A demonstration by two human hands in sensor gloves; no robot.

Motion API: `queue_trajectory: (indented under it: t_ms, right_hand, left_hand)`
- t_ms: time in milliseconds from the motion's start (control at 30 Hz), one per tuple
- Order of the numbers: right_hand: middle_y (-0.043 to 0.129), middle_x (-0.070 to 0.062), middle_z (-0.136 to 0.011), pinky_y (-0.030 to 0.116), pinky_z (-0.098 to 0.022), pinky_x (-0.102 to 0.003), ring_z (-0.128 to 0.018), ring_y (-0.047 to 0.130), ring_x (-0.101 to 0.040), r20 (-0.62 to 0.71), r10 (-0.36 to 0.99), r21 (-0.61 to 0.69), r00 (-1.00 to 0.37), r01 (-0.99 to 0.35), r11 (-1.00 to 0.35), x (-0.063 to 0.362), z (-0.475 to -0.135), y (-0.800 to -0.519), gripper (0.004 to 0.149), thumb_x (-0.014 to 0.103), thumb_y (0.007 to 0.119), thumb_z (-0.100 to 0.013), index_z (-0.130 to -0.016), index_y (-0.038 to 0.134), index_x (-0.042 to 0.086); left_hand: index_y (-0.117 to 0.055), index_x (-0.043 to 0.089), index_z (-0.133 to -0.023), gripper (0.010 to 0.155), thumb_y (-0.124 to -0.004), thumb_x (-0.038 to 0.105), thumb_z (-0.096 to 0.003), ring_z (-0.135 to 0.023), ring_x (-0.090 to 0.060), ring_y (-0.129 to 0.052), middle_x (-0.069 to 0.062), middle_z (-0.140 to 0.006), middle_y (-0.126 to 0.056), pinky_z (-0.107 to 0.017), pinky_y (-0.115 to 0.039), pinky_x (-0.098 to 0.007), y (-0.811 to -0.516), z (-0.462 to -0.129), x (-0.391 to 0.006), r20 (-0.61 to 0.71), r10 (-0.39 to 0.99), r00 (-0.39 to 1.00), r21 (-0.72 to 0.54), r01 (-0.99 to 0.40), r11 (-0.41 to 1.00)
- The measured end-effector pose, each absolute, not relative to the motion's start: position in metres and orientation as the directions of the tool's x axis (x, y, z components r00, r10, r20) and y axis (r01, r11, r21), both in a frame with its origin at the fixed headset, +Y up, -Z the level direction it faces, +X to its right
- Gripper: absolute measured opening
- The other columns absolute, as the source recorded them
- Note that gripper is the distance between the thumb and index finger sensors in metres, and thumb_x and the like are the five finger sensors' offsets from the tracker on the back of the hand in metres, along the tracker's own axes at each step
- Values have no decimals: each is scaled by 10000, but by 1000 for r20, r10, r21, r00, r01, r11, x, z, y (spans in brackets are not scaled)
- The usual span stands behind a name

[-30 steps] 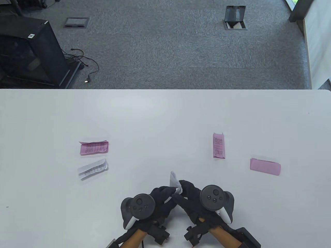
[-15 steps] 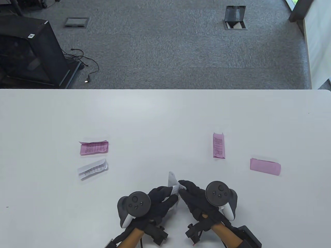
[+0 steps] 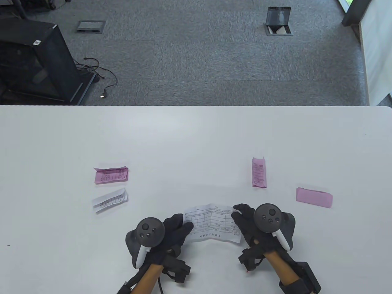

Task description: Unfold folded invoices and stack

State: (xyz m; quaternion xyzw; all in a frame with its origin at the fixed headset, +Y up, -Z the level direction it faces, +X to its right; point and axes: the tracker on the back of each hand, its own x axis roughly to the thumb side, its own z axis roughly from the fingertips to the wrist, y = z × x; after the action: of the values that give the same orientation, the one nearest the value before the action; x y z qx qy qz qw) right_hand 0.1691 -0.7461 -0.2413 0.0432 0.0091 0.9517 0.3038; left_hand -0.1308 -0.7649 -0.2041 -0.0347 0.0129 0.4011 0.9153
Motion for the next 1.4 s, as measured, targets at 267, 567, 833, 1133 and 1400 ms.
queue_trajectory:
  t_ms: [267, 567, 833, 1133, 1400]
  right_hand:
    - [981, -8, -547, 659, -607, -569, -584, 957, -303, 102, 344, 111, -934, -333, -937, 162, -246, -759, 394, 408, 745, -455, -772, 799, 179]
    - [981, 7, -510, 666, -603, -557, -548, 959, -281, 151, 103, 77, -983, -92, -993, 144, -241, -764, 388, 427, 759, -447, -753, 816, 195]
    - [980, 9, -507, 663, -606, -560, -547, 960, -279, 154, 40, 65, -987, -30, -997, 142, -240, -765, 388, 431, 759, -447, -753, 814, 199]
    - [980, 7, -509, 661, -606, -563, -549, 959, -282, 150, 33, 70, -988, -23, -997, 142, -239, -764, 387, 433, 760, -445, -748, 818, 199]
    - [938, -47, -670, 595, -637, -610, -674, 898, -346, 75, -53, 36, -996, 56, -998, 149, -235, -749, 495, 475, 737, -452, -867, 730, 203]
  left_hand:
    - [-825, 182, -887, 447, -897, 322, -468, -504, -254, -998, -84, -690, -1023, -368, -853, -369, -771, -209, -116, -83, 504, 860, -179, -510, 841]
    - [-639, 160, -1030, 677, -902, 391, -451, -501, -192, -945, -17, -714, -940, -389, -828, -349, -772, -207, -89, 20, 129, 991, -224, -122, 967]
    - [-121, 331, -1116, 988, -857, 468, -471, -996, -439, -581, -190, -1190, -391, -692, -618, -509, -772, -203, -87, 75, 12, 997, -205, 3, 979]
    - [-671, 443, -1012, 556, -840, 445, -482, -1031, -478, -540, -186, -1204, -495, -722, -575, -564, -770, -200, -85, 109, -57, 992, -184, 77, 980]
    - [-586, 445, -1055, 632, -805, 511, -466, -1036, -494, -492, -202, -1219, -437, -719, -556, -572, -775, -204, -97, 92, 41, 995, -318, -10, 948]
